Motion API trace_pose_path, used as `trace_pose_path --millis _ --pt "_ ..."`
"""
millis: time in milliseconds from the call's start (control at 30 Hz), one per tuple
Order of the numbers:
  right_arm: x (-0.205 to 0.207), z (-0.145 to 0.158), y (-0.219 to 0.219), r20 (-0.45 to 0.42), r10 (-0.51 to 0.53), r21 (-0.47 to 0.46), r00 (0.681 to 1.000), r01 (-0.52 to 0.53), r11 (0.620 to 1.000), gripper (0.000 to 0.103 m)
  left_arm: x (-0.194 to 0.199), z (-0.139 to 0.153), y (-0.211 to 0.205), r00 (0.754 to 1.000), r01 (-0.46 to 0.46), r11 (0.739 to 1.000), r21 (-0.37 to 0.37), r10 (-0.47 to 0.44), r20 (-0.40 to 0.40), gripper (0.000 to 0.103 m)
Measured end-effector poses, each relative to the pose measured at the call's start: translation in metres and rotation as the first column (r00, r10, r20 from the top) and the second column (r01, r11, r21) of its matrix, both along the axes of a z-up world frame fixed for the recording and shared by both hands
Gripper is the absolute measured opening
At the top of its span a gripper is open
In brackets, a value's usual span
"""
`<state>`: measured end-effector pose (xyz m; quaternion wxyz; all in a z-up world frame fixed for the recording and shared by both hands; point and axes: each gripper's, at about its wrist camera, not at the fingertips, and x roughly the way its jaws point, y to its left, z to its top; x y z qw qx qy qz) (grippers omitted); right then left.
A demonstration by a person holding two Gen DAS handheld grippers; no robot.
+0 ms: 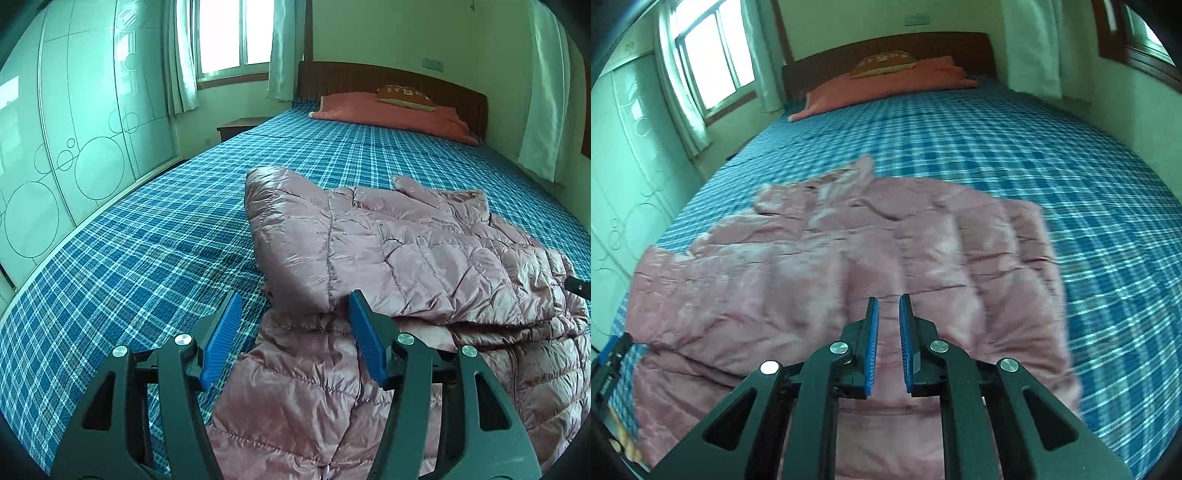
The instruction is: Fold large clothes
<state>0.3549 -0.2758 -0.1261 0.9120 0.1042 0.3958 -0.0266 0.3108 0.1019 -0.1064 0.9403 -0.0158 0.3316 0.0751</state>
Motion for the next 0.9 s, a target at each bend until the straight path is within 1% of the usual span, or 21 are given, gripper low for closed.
trace_pose_path --millis 33,67,100,133,200,267,300,333,367,433,500,533,567,600,633,767,833,900 --pt "0.000 -0.004 -0.008 -0.014 -0.005 0.029 1.000 0.005 1.000 0.012 0.002 0.000 0.001 1.000 0.002 1.000 -0.003 -0.002 -0.004 0.060" --pt "0.001 -0.009 -0.014 -0.033 0.006 0.102 0.999 -0.002 0.995 0.012 0.003 -0.001 0.001 1.000 0.001 1.000 -0.006 -0.001 -0.005 0.060" --pt "-0.002 -0.013 -0.021 -0.044 0.013 0.143 0.999 -0.006 0.990 0.012 0.003 -0.002 0.001 1.000 -0.002 1.000 -0.008 0.002 -0.004 0.060" --pt "-0.001 -0.015 -0.020 -0.045 0.015 0.169 0.999 -0.007 0.986 0.012 0.004 -0.002 0.002 1.000 -0.005 1.000 -0.008 0.005 -0.005 0.060" --pt "0.001 -0.016 -0.013 -0.032 0.032 0.182 0.999 -0.026 0.983 0.014 0.004 -0.004 0.002 1.000 -0.009 1.000 -0.009 0.009 -0.009 0.060" --pt "0.004 -0.016 -0.002 -0.019 0.047 0.188 0.999 -0.043 0.981 0.027 0.001 -0.005 0.003 1.000 -0.012 1.000 -0.011 0.012 -0.014 0.060" --pt "0.006 -0.016 0.005 -0.012 0.050 0.197 0.999 -0.047 0.979 0.040 0.000 -0.005 0.005 1.000 -0.015 1.000 -0.011 0.015 -0.016 0.060" --pt "0.008 -0.017 0.012 -0.004 0.055 0.207 0.999 -0.053 0.977 0.051 -0.002 -0.005 0.007 1.000 -0.017 1.000 -0.011 0.017 -0.017 0.060" --pt "0.010 -0.017 0.017 0.002 0.062 0.215 0.998 -0.061 0.975 0.055 -0.004 -0.005 0.009 1.000 -0.019 1.000 -0.014 0.019 -0.017 0.060" --pt "0.014 -0.019 0.031 0.003 0.080 0.217 0.997 -0.079 0.973 0.056 -0.007 -0.003 0.015 1.000 -0.029 0.999 -0.023 0.029 -0.012 0.060" --pt "0.022 -0.026 0.042 -0.013 0.095 0.219 0.995 -0.090 0.971 0.056 -0.010 -0.002 0.023 0.999 -0.046 0.998 -0.034 0.045 -0.006 0.060" --pt "0.026 -0.032 0.044 -0.035 0.105 0.219 0.994 -0.095 0.971 0.054 -0.012 -0.002 0.027 0.999 -0.054 0.998 -0.037 0.054 -0.005 0.061" --pt "0.030 -0.039 0.049 -0.056 0.129 0.233 0.990 -0.113 0.966 0.034 -0.012 -0.002 0.030 0.998 -0.061 0.997 -0.042 0.060 -0.007 0.061" --pt "0.035 -0.042 0.051 -0.064 0.161 0.260 0.985 -0.140 0.955 0.017 -0.012 -0.002 0.033 0.998 -0.062 0.997 -0.050 0.062 -0.011 0.062" --pt "0.034 -0.041 0.054 -0.062 0.167 0.258 0.984 -0.146 0.955 0.007 -0.013 -0.003 0.036 0.998 -0.065 0.996 -0.057 0.065 -0.016 0.062" --pt "0.017 -0.018 0.051 0.018 0.151 0.164 0.988 -0.151 0.975 0.005 -0.017 -0.002 0.043 0.998 -0.062 0.995 -0.084 0.061 -0.017 0.062" --pt "0.011 -0.008 0.039 0.048 0.125 0.130 0.991 -0.131 0.983 0.005 -0.019 0.000 0.045 0.998 -0.058 0.994 -0.093 0.057 -0.011 0.063" --pt "0.006 0.000 0.024 0.064 0.090 0.060 0.994 -0.094 0.994 0.005 -0.020 0.001 0.046 0.998 -0.059 0.994 -0.092 0.059 -0.005 0.063"
